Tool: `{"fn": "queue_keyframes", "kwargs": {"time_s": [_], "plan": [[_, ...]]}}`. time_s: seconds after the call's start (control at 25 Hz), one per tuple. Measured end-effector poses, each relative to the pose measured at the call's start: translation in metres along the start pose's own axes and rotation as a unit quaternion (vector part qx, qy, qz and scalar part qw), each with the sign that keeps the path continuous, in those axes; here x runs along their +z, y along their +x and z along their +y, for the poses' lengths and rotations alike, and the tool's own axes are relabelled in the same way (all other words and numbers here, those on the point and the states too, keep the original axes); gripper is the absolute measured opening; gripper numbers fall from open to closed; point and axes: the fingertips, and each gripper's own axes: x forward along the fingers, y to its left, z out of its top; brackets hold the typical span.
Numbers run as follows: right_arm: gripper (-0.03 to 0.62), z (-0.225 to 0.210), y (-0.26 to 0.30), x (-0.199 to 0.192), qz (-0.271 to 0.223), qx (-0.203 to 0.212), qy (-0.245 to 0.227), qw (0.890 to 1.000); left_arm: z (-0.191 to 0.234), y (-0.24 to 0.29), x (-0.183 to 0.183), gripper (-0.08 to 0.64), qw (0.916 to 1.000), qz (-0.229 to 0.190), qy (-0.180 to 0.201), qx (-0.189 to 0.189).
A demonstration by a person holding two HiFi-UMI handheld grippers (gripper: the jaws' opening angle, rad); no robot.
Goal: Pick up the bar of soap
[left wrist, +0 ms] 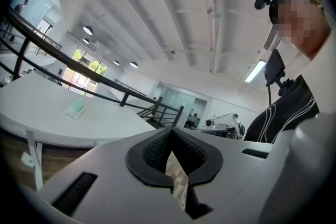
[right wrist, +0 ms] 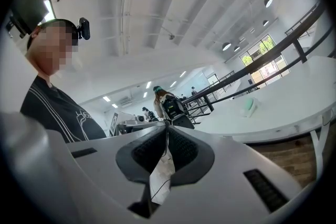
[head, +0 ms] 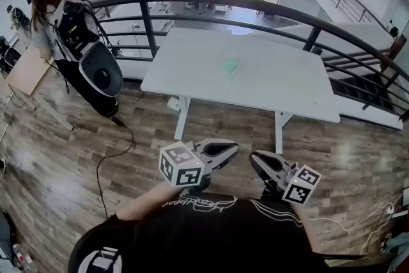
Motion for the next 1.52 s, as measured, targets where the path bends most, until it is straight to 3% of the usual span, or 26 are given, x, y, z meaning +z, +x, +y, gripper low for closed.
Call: {"fn": "queue_keyframes", "kwargs": {"time_s": [0.36,0.76,1.08,1.52], "plan": [[0.018,-0.029,0.044,0.006,0.01,0.02,0.002,1.0,0.053,-0.015,0.01,0.008,0.9993,-0.01,-0.01,0.035],[0.018,-0.087,0.061,0.026,0.002,0.045,0.006,0.999,0.099,0.015,0.02,0.008,0.9978,-0.012,-0.007,0.064],[0.018,-0.165,0.089,0.061,0.005,0.065,0.018,0.998,0.164,0.059,0.045,0.008,0.9959,-0.005,-0.011,0.09],[0.018,-0.326,0.127,0.139,0.013,0.073,0.037,0.997,0.295,0.171,0.107,0.008,0.9936,0.003,-0.021,0.111]]}}
